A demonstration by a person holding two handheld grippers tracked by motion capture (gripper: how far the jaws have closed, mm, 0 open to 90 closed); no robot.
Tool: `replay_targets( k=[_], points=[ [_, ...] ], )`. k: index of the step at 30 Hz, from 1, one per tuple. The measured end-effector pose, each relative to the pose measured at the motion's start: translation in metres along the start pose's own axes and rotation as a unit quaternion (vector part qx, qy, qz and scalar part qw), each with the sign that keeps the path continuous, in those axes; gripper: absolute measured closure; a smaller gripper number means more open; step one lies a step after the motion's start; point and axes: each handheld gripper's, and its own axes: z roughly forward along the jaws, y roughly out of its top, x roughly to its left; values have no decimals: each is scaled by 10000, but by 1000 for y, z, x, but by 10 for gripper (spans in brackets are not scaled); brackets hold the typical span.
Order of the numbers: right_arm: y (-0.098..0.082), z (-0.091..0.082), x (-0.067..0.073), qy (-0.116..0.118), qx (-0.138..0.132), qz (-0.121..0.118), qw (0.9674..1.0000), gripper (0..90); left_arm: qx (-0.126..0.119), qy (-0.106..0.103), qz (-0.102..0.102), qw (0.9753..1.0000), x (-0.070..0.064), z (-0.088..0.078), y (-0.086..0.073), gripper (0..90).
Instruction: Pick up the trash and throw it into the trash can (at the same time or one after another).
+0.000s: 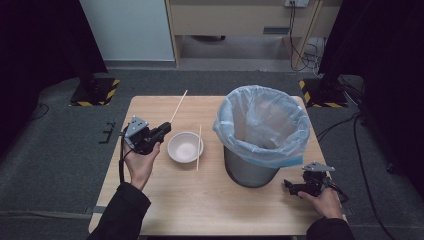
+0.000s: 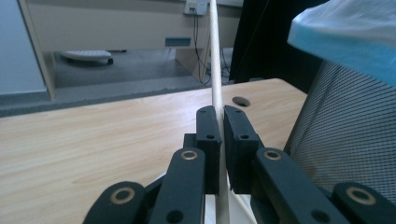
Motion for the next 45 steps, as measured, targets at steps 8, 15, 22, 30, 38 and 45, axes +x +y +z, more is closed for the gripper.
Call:
replay_targets(
  k=[8,15,22,30,38,45],
  points=[
    [0,0,0,1,1,1,10000,4,-218,-207,81,9995,-12,-7,11,851],
    [0,0,0,1,1,1,10000,4,-425,-386,182,9982,-25,-14,21,851],
    [0,0,0,0,0,1,10000,4,-608,-588,288,9960,-37,-22,30,851],
    [0,0,0,2,0,0,10000,4,-815,-817,386,9926,-52,-31,39,851],
    [0,0,0,1,0,0,10000,4,-1030,-1051,484,9879,-68,-35,51,851],
    [0,0,0,1,0,1,10000,4,-1145,-1175,467,9853,-78,-28,60,851]
  ],
)
